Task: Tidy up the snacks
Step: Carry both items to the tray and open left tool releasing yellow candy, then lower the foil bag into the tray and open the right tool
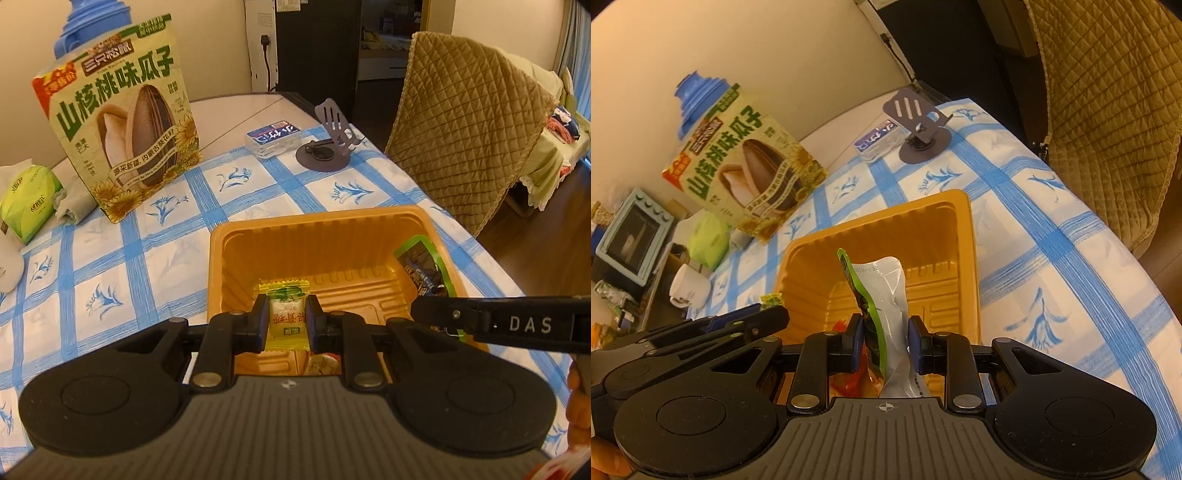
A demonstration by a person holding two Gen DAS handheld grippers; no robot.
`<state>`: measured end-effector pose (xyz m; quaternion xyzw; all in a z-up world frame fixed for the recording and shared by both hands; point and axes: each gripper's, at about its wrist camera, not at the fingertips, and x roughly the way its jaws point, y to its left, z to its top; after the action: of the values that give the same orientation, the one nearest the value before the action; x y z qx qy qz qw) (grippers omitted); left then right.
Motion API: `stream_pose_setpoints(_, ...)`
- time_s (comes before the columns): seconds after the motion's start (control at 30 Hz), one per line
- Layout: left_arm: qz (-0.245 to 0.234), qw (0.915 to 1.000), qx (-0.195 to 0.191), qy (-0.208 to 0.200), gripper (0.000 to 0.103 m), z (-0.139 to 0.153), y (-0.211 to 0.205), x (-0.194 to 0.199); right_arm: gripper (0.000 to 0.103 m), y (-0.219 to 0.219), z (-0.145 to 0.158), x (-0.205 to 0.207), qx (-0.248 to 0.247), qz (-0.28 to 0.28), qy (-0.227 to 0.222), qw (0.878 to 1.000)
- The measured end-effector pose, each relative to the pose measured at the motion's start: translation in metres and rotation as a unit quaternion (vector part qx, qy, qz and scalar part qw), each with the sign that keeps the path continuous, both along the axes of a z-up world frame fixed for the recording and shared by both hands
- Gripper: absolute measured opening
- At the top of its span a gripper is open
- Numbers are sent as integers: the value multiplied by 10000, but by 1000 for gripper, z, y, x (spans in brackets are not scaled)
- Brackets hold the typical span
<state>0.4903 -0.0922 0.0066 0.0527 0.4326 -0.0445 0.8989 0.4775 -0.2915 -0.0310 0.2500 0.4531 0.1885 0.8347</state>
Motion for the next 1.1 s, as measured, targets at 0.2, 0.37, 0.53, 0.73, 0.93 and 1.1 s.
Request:
stream_pose_setpoints(0.2,-18,10000,34,67,19,-8,-3,16,26,0,-6,12,-37,-24,37,10000)
stream_pose_setpoints(0.37,-85,10000,9,48,25,-9,-5,18,26,-3,-9,17,-27,-50,77,10000)
stream_pose_setpoints(0.53,-65,9999,-46,73,25,-9,-2,17,26,-2,-10,19,-15,-46,104,9999)
stream_pose_setpoints(0.73,-34,9999,-109,58,25,-6,4,10,26,2,-11,21,-38,-42,116,9999)
stream_pose_setpoints(0.93,-9,9999,-150,28,34,-3,8,-1,36,5,-7,24,-71,-59,24,10000)
stream_pose_setpoints(1.1,42,9998,-205,-20,42,2,11,-13,62,0,2,18,-5,-42,-181,9998)
